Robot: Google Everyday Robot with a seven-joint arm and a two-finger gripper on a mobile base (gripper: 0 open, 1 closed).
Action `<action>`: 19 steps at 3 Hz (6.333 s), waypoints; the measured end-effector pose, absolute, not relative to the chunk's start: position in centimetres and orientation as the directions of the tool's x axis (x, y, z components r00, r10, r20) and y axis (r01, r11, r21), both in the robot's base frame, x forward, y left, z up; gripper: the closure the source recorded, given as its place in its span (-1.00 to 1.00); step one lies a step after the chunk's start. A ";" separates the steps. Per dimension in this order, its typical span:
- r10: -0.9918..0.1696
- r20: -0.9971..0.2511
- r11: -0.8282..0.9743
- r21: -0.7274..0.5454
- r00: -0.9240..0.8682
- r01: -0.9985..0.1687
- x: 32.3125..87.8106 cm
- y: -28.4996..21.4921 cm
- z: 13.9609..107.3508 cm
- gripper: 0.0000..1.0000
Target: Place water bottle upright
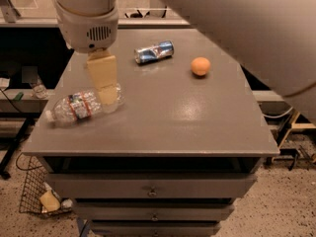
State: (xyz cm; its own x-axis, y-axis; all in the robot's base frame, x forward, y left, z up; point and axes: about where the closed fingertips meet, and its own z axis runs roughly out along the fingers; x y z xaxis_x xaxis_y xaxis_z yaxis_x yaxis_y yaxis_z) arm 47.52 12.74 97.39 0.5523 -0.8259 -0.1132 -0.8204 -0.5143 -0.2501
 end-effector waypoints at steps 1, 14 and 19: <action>-0.808 -0.051 -0.566 -0.205 0.587 -0.798 48.5 17.9 94.4 -1.00; -0.689 -0.655 -0.377 -0.043 0.311 -0.925 53.4 16.6 96.8 1.00; -0.502 -0.860 -0.190 0.001 0.096 -0.982 52.4 14.0 97.3 1.00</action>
Offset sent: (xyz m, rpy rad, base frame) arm 0.0302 0.1033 -0.0961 -0.2903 0.0747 0.0294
